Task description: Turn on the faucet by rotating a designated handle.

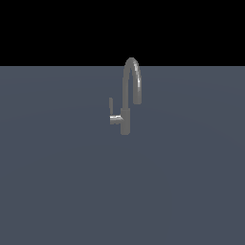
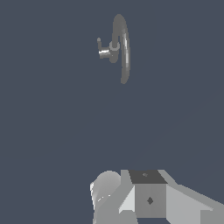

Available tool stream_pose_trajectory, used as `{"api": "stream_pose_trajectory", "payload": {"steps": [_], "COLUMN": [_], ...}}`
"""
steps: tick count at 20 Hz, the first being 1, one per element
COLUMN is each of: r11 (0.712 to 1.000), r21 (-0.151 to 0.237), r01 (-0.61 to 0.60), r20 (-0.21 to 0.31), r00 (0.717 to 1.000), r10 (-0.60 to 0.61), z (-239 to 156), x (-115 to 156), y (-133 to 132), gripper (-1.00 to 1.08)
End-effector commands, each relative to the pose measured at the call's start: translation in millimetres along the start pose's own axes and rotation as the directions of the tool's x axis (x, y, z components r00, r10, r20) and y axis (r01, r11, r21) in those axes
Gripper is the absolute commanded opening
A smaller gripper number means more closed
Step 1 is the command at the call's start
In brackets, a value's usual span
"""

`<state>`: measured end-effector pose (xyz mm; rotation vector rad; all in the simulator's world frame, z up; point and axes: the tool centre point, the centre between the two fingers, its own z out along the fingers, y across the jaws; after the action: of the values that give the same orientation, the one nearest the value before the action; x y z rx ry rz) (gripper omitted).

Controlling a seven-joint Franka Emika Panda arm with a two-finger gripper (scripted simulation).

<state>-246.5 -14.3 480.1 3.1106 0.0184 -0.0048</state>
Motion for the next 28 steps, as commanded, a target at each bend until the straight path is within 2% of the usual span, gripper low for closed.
{"api": "stream_pose_trajectory", "payload": {"steps": [1,9,13,18,23,28], "r11": [1.000,1.000,0.998,0.989,0.968,0.931], "r21": [-0.002,-0.002,-0.003,-0.002,0.007,0.025], "r01": [-0.003,-0.028,-0.070,-0.148,-0.252,-0.364], "r20": [-0.001,-0.027,-0.069,-0.147,-0.251,-0.364], "r00": [1.000,0.999,0.995,0.978,0.936,0.864], "r10": [0.003,0.028,0.069,0.146,0.245,0.348], "z": [0,-8,-21,-45,-76,-106], "x": [0,1,1,1,2,5], "y": [1,-2,-7,-18,-36,-64], "gripper": [-1.00,-1.00,-1.00,-1.00,-1.00,-1.00]}}
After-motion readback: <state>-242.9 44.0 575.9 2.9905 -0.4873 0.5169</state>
